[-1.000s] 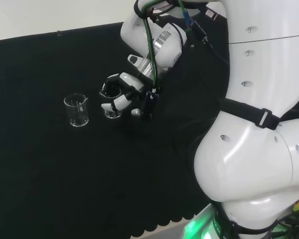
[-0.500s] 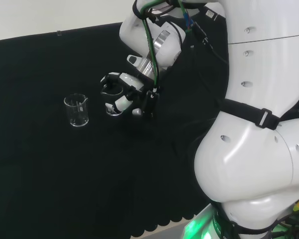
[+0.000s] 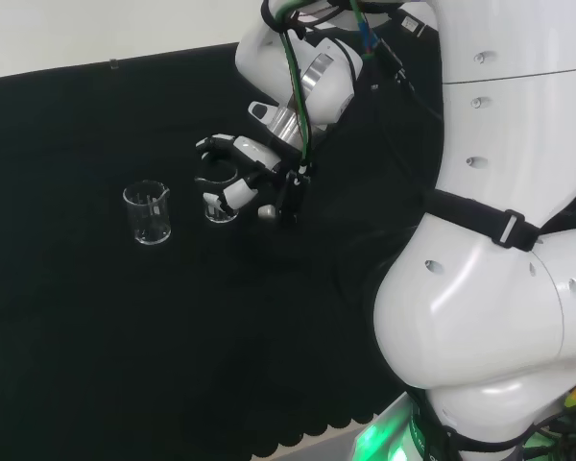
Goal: Place the beaker back on the table.
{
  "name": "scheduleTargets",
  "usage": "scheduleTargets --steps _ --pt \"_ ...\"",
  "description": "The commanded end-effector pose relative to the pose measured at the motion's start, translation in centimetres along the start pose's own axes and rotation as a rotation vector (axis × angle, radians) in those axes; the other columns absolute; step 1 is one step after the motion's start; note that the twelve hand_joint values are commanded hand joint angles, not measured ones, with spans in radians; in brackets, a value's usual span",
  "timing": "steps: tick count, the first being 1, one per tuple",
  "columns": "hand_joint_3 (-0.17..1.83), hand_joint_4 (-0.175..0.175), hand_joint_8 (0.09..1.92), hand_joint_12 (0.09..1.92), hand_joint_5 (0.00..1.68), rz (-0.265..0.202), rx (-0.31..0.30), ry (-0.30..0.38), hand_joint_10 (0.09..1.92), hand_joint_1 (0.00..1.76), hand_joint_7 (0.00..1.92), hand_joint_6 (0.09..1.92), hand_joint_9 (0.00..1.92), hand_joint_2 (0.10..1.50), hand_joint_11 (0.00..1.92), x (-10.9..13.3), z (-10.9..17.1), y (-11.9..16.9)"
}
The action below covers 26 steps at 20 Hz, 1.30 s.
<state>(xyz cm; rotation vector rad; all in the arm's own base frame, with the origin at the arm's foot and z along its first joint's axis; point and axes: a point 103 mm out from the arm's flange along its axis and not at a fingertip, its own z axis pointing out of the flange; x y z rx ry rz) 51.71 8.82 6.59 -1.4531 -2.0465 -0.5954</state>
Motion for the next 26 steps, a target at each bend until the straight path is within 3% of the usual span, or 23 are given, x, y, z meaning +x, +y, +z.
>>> scheduleTargets --steps 1,15,26 --pt "1.04 -0.076 0.71 1.19 0.32 -0.003 -0.018 -0.009 0.73 1.02 0.35 0.33 0.35 0.32 0.00 0.4 -1.1 -0.2" --pt "1.04 -0.076 0.70 1.20 0.35 -0.012 -0.028 -0.047 0.72 1.01 0.35 0.32 0.36 0.33 0.00 1.7 -4.9 -1.6" --pt "1.06 -0.076 0.70 1.21 0.37 0.012 -0.045 -0.094 0.72 1.01 0.37 0.31 0.38 0.35 0.00 2.9 -8.5 -3.3"
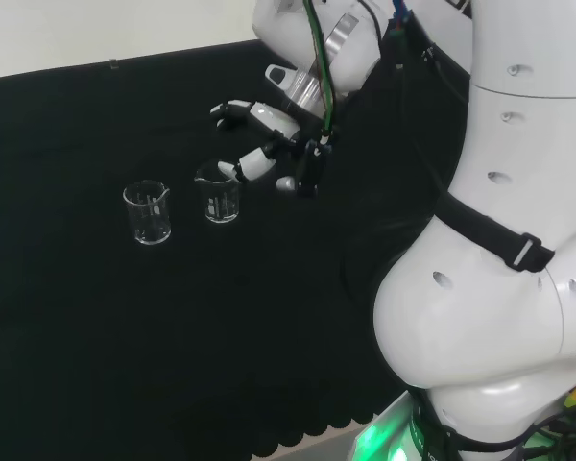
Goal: Place the beaker back on the table.
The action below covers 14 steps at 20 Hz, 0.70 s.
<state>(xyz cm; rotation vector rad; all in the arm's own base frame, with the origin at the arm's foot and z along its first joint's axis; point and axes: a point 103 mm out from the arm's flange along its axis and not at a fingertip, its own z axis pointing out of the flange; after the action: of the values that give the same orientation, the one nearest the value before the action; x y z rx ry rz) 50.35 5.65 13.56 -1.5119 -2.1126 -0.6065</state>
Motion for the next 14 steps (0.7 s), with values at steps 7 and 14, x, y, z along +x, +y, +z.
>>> scheduleTargets --steps 7,14 --pt "1.06 -0.076 0.70 1.22 0.37 0.034 -0.007 -0.053 0.72 1.01 0.37 0.30 0.38 0.35 0.00 0.5 -2.8 -1.9" --pt "1.07 -0.076 0.69 1.22 0.38 0.044 -0.006 -0.076 0.72 1.00 0.38 0.30 0.39 0.36 0.00 0.5 -4.4 -2.2"
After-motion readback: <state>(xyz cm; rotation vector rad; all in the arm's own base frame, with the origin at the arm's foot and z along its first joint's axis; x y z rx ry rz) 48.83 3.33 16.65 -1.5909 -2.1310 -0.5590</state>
